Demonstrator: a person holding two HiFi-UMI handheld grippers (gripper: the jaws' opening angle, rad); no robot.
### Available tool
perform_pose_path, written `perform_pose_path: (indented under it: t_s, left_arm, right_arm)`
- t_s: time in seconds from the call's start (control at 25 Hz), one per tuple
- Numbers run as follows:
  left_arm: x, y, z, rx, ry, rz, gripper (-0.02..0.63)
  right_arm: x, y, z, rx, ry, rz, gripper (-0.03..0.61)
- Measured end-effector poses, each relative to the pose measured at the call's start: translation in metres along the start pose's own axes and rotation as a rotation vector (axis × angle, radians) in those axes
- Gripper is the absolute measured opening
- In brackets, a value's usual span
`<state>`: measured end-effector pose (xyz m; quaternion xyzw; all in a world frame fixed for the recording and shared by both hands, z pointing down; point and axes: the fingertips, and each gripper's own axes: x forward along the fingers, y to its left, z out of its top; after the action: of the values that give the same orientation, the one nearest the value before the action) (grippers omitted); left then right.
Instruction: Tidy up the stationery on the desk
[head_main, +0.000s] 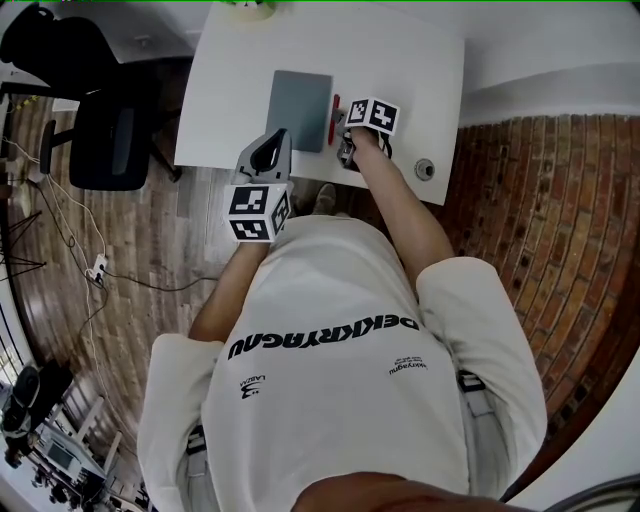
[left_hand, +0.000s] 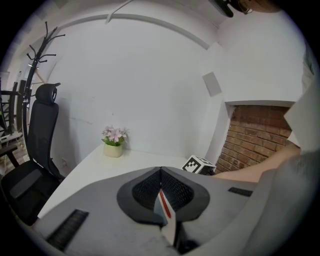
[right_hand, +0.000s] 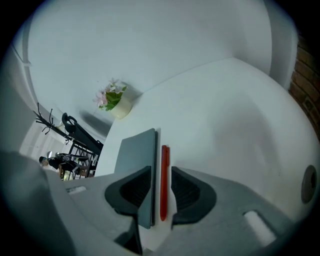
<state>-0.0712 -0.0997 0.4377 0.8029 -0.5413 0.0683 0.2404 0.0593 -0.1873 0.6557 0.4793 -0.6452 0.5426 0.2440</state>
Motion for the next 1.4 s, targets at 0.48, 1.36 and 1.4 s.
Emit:
perform_pose_path:
  t_s: [0.48, 1.36, 1.4]
  left_arm:
    - [0.004, -0.016, 0.011, 0.048, -0.021, -0.01, -0.002]
    - [0.01, -0.037, 0.042, 0.178, -0.132, -0.022, -0.002]
    - [0.011, -0.038, 0.041, 0.181, -0.132, -0.022, -0.002]
  right_arm:
    - [-0.116, 0.033, 0.051, -0.091, -0.387, 0.16, 0.083]
    - [-0.25, 0.119, 0.041, -0.551, -0.829, 0.226, -0.005]
    - [-0.249, 0.119, 0.039, -0.554, -0.824, 0.226, -0.005]
